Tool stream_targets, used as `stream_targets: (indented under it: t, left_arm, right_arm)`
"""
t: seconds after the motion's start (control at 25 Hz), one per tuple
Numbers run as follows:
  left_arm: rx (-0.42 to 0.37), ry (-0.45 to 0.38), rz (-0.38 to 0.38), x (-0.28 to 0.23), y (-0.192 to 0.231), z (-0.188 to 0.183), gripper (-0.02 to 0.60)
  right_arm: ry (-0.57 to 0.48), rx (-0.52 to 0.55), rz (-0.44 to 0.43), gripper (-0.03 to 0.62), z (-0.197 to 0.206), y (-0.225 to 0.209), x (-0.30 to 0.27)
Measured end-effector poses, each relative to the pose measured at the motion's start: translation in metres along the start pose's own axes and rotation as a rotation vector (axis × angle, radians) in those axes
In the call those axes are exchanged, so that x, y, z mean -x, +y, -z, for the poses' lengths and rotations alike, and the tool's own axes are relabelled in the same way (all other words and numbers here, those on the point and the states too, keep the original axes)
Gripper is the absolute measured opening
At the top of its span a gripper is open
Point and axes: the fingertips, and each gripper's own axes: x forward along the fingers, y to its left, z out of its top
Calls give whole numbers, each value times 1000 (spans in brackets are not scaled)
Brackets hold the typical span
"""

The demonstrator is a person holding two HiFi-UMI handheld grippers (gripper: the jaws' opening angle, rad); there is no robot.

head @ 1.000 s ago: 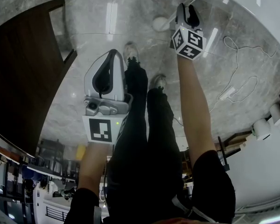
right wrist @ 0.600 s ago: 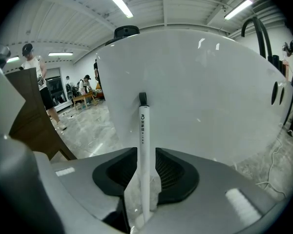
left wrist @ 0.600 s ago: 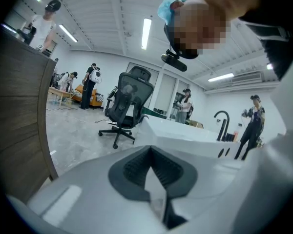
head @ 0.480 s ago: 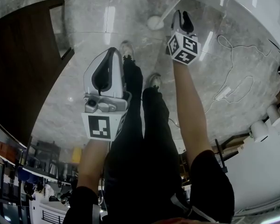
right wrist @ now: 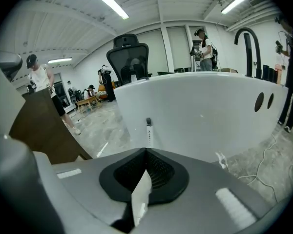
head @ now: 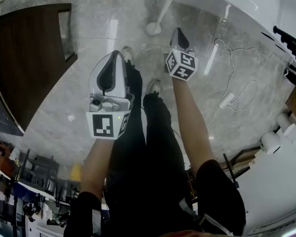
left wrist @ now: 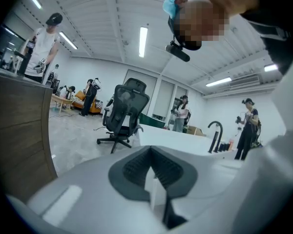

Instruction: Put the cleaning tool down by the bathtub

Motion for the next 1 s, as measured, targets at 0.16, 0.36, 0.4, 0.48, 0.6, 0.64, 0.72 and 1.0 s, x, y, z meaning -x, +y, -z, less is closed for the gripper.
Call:
stream_targets:
  t: [0.16,0.36,0.4,0.48,0.6,0.64,0.72,1.0]
  left_arm:
    - [-11,-19,27,14,-30,-34,8]
    - [-26,-39,68,32,-74,-79,8]
    - [-27,-42,77,36,-84,-87,9]
    - [-27,-38,92,47,-102,-100,9]
    - [-26,-37,106,67,-129,-116,9]
    - [-25,-42,107,75,-138,-122,9]
    - [-22,-52,107,92,-155,-134,8]
    - [-7,-84,96,158,-208,-170,8]
  right_arm:
    - [4,-27,-7,0,-20,4,49]
    - [-3,-38,-8,0,-51,3,113]
    - [-9,-42,-11,0,-58,3,126]
    - [-24,-46,-20,0,-72,3,152]
    - [-56,-45,-43,0,-93,4,197]
    - [-66,-43,-51,0,-100,4,212]
    - [-84,-36,-64,0,-111,5,241]
    - [-177,-30,-105,0,-147,8,356]
